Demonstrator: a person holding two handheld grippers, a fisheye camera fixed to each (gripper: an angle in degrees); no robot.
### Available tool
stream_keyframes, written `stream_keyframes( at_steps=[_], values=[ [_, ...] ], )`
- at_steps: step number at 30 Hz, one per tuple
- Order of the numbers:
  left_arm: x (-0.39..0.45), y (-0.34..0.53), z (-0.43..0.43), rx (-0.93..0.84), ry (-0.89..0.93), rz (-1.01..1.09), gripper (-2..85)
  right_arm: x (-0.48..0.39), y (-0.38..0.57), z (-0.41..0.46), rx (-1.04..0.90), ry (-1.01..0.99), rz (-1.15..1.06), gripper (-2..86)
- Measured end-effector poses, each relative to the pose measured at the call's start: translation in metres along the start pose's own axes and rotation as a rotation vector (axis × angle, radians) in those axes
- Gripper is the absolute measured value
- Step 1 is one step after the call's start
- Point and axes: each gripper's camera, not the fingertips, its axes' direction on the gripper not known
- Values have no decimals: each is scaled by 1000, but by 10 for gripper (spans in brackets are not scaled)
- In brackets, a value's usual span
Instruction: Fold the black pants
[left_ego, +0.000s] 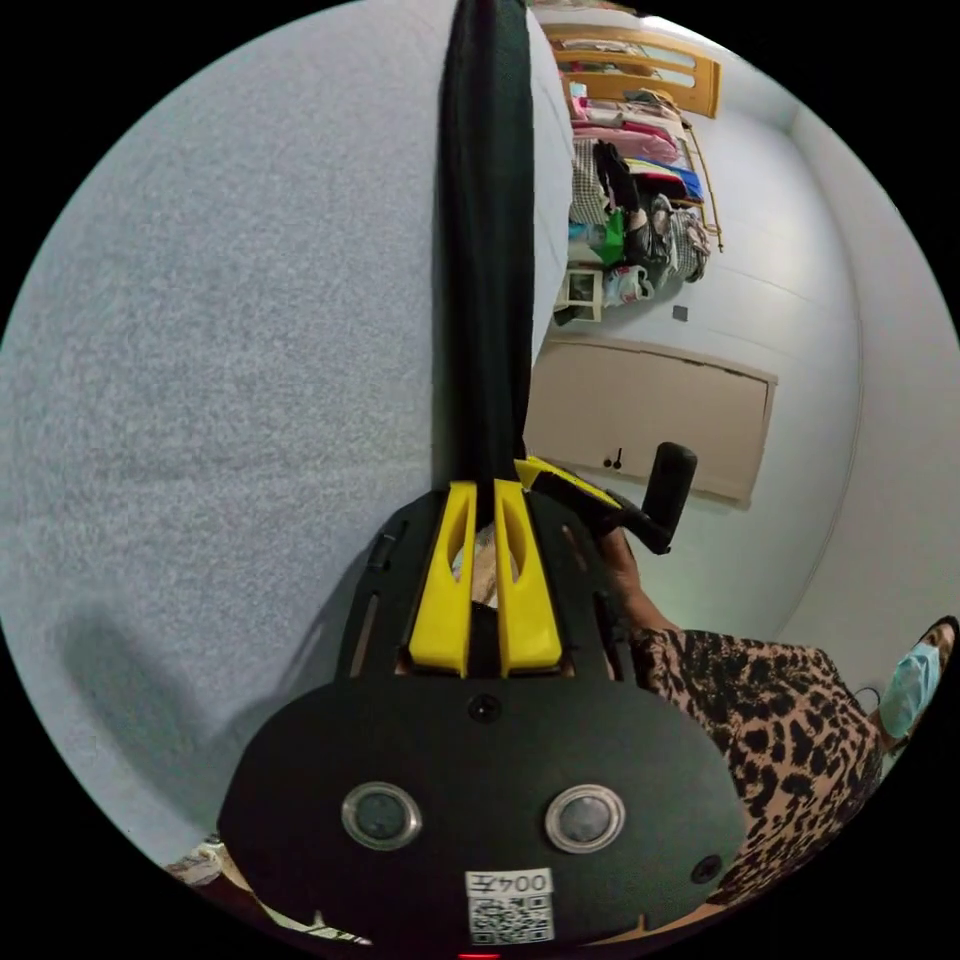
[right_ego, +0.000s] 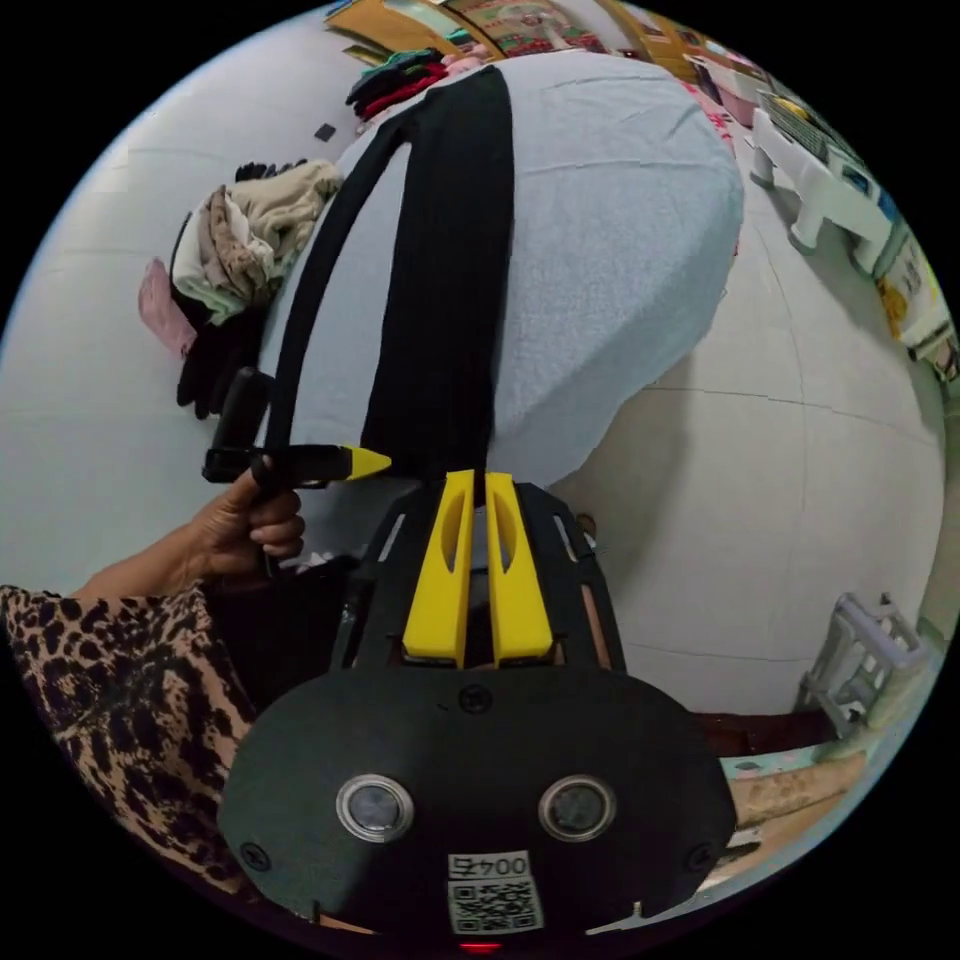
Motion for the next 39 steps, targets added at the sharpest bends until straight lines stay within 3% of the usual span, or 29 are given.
stream_keyframes(
  at_steps=[5,10,15,21,32,39],
  values=[
    [23,21,7,-26,-32,68,47,-22,-2,-17,22,81,-81,53],
    [58,58,-11,85,-178,155,58,-56,-34,-35,115,136,-232,69],
    [82,90,-46,261,-552,161,81,-90,-84,-14,71,169,-342,91],
    [84,102,-47,204,-846,169,82,-110,-115,25,-81,334,-381,100],
    [97,123,-24,213,-919,207,39,-105,-157,30,-97,478,-276,88],
    [91,138,-41,277,-806,159,21,-55,-182,3,-37,350,-283,76]
  ],
)
